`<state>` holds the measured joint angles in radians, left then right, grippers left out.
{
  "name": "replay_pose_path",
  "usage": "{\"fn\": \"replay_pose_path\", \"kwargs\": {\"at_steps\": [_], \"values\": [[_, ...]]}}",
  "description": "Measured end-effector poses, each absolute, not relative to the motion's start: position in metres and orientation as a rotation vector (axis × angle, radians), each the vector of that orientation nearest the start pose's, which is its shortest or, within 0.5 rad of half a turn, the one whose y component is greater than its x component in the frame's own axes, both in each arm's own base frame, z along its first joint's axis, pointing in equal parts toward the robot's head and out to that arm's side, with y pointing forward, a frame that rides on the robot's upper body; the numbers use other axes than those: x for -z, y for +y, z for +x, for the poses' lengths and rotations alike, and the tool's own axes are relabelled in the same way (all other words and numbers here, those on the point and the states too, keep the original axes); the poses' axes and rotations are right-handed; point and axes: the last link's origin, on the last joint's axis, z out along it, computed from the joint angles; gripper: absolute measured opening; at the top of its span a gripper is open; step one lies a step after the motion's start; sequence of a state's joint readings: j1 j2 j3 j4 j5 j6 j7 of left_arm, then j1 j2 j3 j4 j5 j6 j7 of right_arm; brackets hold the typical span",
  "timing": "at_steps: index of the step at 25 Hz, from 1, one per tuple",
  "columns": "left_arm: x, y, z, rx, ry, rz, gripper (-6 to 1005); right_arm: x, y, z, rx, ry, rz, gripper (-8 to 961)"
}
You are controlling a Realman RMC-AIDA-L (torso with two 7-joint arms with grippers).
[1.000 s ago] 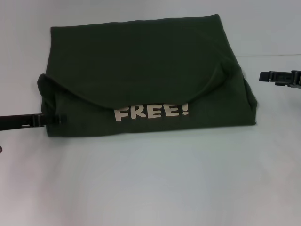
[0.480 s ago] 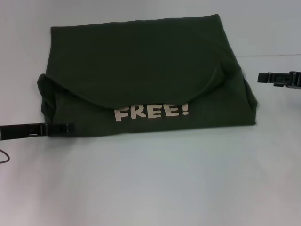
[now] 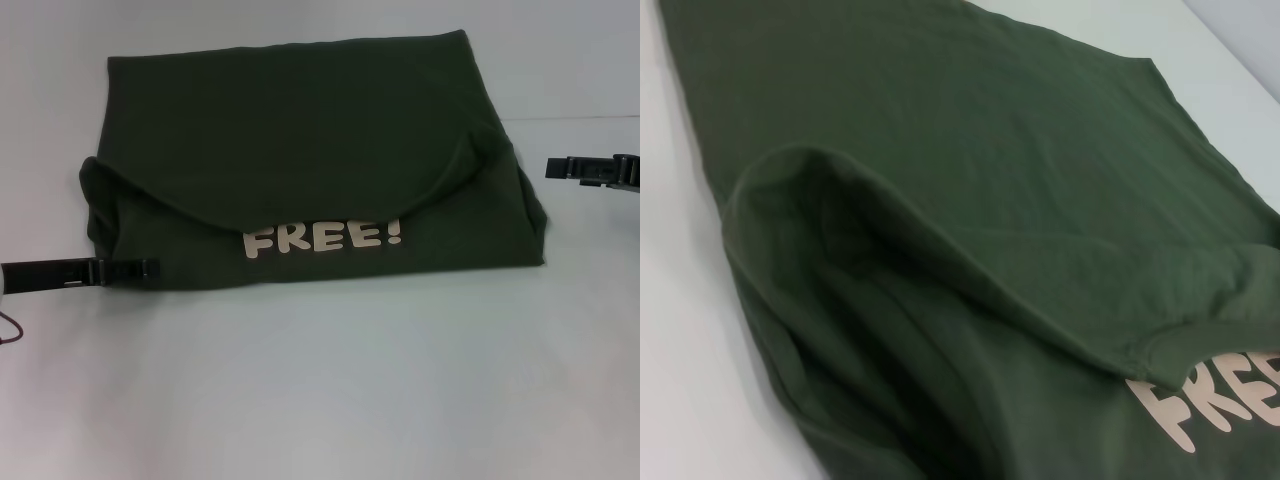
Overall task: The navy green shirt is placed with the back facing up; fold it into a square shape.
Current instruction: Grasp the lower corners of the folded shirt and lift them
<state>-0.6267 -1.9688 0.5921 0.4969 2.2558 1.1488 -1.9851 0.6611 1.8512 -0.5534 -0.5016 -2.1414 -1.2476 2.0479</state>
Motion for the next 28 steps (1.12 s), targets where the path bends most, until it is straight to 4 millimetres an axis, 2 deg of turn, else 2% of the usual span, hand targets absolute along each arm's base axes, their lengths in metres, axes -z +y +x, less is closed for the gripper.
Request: {"fn": "replay_pose_path", "kwargs": {"at_steps": [2,8,19,24,28], "values": [[-0.0234,0.3782,-0.3265,0.380,-1.447,-2.202,787,-0.0873,0.4037,0.3102,-0.567,1.425,-2.150,851],[-0.0227,0.3783,-0.3271,0.379,-1.451,-2.196,574,-0.0870,0.4032,0.3102,-0.568,1.427,-2.152,850],[-0.0233,0.3798,-0.3317,0.378,-1.471,-2.144,386,-0.0859,0.4008,0.3128,-0.563,1.436,-2.150,850],[-0.0223,0.3819,-0.3314,0.378,-1.492,-2.121,381,-0.0857,0.3989,0.3132,-0.564,1.441,-2.157,850],[-0.0209,0.3812,-0.3314,0.361,-1.502,-2.127,182,-0.0861,0.3977,0.3137,-0.567,1.443,-2.158,847]]}}
